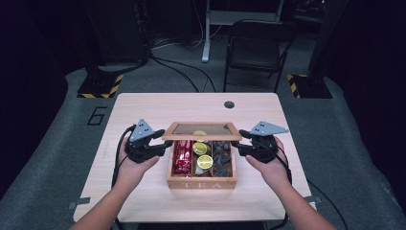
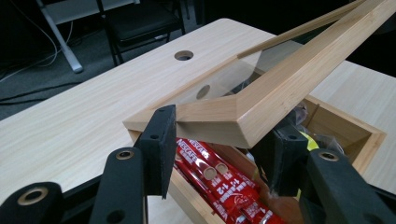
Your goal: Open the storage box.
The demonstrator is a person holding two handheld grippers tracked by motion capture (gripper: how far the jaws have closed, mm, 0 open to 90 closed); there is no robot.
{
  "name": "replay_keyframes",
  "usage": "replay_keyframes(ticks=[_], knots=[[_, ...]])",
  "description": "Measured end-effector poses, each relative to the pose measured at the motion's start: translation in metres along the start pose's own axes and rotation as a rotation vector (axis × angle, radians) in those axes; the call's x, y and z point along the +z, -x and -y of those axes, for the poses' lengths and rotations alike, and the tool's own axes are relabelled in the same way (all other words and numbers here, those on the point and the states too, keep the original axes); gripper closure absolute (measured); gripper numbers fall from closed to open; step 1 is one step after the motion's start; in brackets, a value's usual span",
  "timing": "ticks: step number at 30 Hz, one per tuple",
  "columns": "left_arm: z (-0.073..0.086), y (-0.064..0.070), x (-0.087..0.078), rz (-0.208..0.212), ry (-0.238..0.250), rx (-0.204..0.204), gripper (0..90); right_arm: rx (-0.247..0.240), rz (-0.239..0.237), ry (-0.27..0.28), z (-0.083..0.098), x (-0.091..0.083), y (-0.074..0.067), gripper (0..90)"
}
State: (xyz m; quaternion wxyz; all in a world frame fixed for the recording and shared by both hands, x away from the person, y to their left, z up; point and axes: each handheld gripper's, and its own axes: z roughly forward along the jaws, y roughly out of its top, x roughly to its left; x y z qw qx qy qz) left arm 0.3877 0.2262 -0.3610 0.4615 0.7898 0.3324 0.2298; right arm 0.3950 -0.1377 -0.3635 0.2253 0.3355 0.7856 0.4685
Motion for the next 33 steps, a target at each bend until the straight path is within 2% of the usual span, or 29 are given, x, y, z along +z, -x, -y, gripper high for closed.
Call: replay_keyframes(ticks=[8,14,18,24,26,28,30,33], knots=[[-0.009,-0.007,0.003,-0.007,0.003,-0.003,54.1,0.0,0.008,-0.004,-0.01,0.006,0.007,51.3],[-0.017,-0.012,0.006,-0.013,0.015,-0.014,54.5,0.033,0.007,0.009,-0.017,0.01,0.013,51.9],[-0.02,-0.016,0.008,-0.011,0.016,-0.015,54.8,0.012,0.025,0.011,-0.024,0.011,0.015,52.9],[-0.02,-0.019,0.017,-0.037,0.002,0.013,54.0,0.024,0.029,0.011,-0.029,0.014,0.017,52.8],[-0.018,-0.021,0.021,-0.046,0.003,-0.001,54.1,0.029,0.029,0.013,-0.031,0.015,0.019,52.8],[-0.017,-0.022,0.024,-0.054,0.003,0.005,54.1,0.029,0.027,0.015,-0.031,0.015,0.02,52.7],[-0.017,-0.024,0.026,-0.054,0.002,0.006,54.3,0.047,0.026,0.014,-0.033,0.016,0.021,52.7],[-0.017,-0.028,0.03,-0.045,0.013,0.001,53.8,0.05,0.027,0.014,-0.036,0.017,0.023,52.7]])
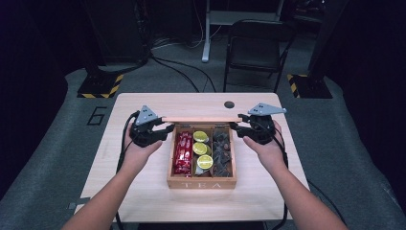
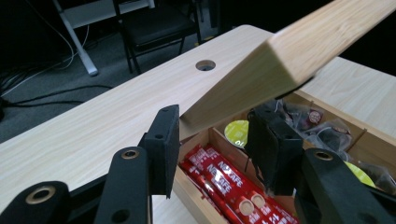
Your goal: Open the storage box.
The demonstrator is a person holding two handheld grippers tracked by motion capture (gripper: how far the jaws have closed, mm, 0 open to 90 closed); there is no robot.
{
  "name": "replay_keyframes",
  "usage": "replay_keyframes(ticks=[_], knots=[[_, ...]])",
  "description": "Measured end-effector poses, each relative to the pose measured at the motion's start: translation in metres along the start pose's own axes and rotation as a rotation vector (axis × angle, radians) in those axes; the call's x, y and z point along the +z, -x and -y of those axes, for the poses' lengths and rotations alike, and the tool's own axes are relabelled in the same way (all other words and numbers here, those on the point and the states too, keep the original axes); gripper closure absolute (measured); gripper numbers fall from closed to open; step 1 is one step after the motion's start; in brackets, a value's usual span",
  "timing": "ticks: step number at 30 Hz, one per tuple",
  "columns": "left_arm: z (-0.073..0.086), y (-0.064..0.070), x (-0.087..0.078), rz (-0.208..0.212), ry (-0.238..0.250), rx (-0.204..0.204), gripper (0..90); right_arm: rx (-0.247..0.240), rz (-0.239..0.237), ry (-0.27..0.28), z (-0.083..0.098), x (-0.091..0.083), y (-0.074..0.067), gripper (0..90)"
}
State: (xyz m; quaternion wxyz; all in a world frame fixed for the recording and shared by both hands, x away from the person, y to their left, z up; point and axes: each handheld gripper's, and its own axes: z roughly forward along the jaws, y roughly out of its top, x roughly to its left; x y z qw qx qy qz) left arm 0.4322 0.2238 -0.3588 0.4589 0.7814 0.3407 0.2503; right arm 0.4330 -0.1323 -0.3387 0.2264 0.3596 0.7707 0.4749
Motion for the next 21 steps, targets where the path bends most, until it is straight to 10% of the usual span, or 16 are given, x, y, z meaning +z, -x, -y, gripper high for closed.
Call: replay_keyframes(ticks=[21], knots=[[-0.001,-0.016,0.025,-0.016,0.023,-0.099,58.6,-0.022,0.023,-0.013,-0.015,0.014,0.009,52.2]])
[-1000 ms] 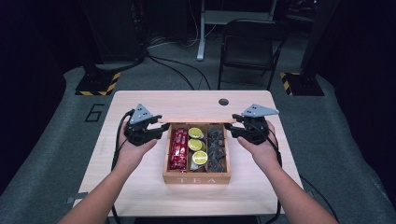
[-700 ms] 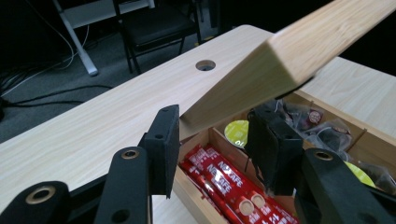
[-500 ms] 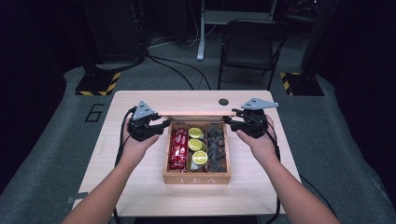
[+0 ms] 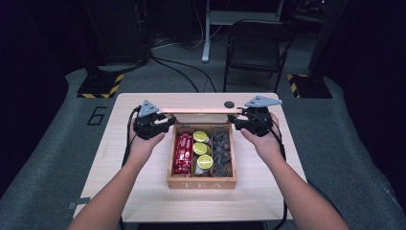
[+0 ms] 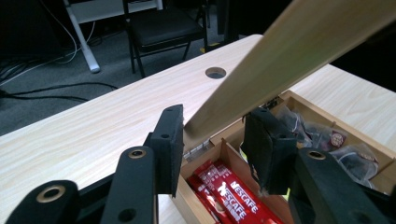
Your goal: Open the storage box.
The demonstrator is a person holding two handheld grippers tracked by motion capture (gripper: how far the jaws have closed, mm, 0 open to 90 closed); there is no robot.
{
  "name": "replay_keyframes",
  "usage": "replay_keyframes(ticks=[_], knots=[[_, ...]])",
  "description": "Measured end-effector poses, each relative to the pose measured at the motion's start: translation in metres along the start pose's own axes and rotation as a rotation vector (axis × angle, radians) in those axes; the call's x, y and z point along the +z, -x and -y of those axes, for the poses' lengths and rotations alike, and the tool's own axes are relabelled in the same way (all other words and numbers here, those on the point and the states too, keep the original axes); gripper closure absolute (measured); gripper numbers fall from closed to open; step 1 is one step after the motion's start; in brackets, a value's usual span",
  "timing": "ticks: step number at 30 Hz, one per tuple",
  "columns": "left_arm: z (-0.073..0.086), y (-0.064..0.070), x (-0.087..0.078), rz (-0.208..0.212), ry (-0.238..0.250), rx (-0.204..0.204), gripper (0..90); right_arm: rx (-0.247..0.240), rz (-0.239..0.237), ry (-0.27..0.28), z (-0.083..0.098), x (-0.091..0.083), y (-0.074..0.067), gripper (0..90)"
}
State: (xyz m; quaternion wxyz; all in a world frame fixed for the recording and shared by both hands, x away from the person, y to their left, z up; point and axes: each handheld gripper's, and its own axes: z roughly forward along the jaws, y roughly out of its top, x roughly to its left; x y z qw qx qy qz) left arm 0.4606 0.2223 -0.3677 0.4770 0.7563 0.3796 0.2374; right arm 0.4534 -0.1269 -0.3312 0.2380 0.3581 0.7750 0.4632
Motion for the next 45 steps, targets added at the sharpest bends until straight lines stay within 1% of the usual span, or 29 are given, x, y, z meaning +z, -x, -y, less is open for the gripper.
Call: replay_keyframes(ticks=[2,3,4,10,14,18,19,20,21,23,26,33,35,36,37,38,41,44,45], knots=[[-0.002,0.0,0.001,-0.002,-0.004,-0.004,58.5,0.005,0.003,0.004,-0.001,0.001,0.0,52.4],[-0.002,0.0,0.002,-0.006,-0.008,0.007,58.5,0.004,0.003,0.011,-0.001,0.002,0.001,52.4],[-0.002,0.0,0.002,-0.006,-0.008,0.007,58.6,0.005,0.002,0.013,-0.001,0.002,0.001,52.4],[-0.003,-0.003,0.005,-0.009,-0.005,0.002,59.1,0.023,-0.003,0.026,-0.001,0.004,0.004,52.4],[-0.003,-0.004,0.007,-0.011,0.001,-0.003,59.7,0.024,0.001,0.037,-0.001,0.006,0.006,52.8],[-0.004,-0.006,0.009,-0.013,0.007,-0.014,60.0,0.033,0.006,0.028,0.0,0.012,0.009,52.6],[-0.005,-0.006,0.009,-0.012,-0.006,-0.007,60.4,0.031,0.012,0.028,0.001,0.014,0.009,52.5],[-0.005,-0.006,0.009,-0.012,-0.006,-0.007,60.5,0.031,0.012,0.028,0.001,0.014,0.009,52.5],[-0.005,-0.006,0.01,-0.016,-0.002,-0.007,60.5,0.042,0.013,0.025,0.001,0.016,0.009,52.5],[-0.005,-0.007,0.011,-0.015,-0.01,-0.008,61.1,0.035,0.019,0.022,0.003,0.019,0.01,52.5],[-0.005,-0.009,0.013,-0.017,-0.002,-0.017,61.2,0.04,0.031,0.014,0.006,0.025,0.013,53.0],[-0.007,-0.011,0.016,-0.026,0.007,-0.033,61.9,0.05,0.034,-0.003,0.012,0.032,0.017,53.9],[-0.008,-0.012,0.017,-0.028,0.004,-0.041,62.0,0.047,0.039,-0.01,0.013,0.035,0.019,54.0],[-0.009,-0.012,0.017,-0.03,0.002,-0.043,62.0,0.054,0.042,-0.015,0.014,0.036,0.018,54.0],[-0.009,-0.012,0.018,-0.034,0.007,-0.044,62.1,0.046,0.044,-0.015,0.014,0.037,0.019,54.0],[-0.009,-0.012,0.019,-0.034,0.005,-0.044,62.3,0.051,0.046,-0.019,0.014,0.039,0.019,54.0],[-0.011,-0.013,0.019,-0.033,-0.001,-0.045,62.5,0.048,0.052,-0.022,0.015,0.043,0.021,54.1],[-0.011,-0.014,0.021,-0.038,0.003,-0.044,62.6,0.057,0.059,-0.033,0.016,0.048,0.021,54.6],[-0.011,-0.014,0.022,-0.039,0.005,-0.054,62.7,0.063,0.061,-0.039,0.017,0.05,0.022,54.8]])
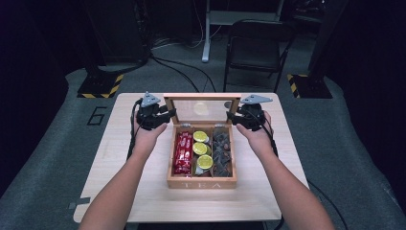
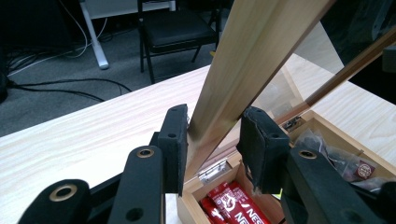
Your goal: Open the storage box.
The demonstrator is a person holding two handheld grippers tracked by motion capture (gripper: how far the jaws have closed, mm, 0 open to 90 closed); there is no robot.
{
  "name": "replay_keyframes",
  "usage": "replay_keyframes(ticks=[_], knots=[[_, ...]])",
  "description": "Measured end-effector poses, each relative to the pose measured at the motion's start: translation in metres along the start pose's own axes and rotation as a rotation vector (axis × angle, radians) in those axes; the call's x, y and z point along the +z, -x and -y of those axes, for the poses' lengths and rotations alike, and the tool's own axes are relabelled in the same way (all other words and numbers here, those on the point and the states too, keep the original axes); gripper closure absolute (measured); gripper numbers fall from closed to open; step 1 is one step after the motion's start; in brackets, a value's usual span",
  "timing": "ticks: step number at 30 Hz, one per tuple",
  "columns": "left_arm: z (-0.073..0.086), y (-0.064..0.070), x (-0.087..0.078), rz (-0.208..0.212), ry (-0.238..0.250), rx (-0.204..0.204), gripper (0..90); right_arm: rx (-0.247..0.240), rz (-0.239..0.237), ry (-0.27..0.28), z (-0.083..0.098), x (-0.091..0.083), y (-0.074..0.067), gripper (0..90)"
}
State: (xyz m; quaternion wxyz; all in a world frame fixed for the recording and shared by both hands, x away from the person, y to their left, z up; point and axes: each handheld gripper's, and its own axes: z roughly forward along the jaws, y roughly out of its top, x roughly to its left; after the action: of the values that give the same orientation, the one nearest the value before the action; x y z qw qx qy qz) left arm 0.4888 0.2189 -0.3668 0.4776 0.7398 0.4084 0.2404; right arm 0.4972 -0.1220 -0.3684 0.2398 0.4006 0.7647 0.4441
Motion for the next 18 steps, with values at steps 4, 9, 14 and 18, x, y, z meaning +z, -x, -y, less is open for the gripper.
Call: replay_keyframes(ticks=[4,9,14,18], knots=[[-0.001,-0.001,0.003,-0.008,0.007,-0.006,62.9,0.0,0.003,-0.001,0.0,0.004,0.002,55.4],[-0.002,-0.004,0.006,-0.007,0.012,-0.006,63.0,0.015,0.012,-0.016,0.002,0.009,0.004,57.7],[-0.005,-0.005,0.009,-0.017,0.008,-0.011,63.4,0.022,0.014,-0.03,0.003,0.014,0.008,59.8],[-0.006,-0.006,0.011,-0.023,0.006,-0.018,63.5,0.009,0.037,-0.037,0.004,0.018,0.006,59.7]])
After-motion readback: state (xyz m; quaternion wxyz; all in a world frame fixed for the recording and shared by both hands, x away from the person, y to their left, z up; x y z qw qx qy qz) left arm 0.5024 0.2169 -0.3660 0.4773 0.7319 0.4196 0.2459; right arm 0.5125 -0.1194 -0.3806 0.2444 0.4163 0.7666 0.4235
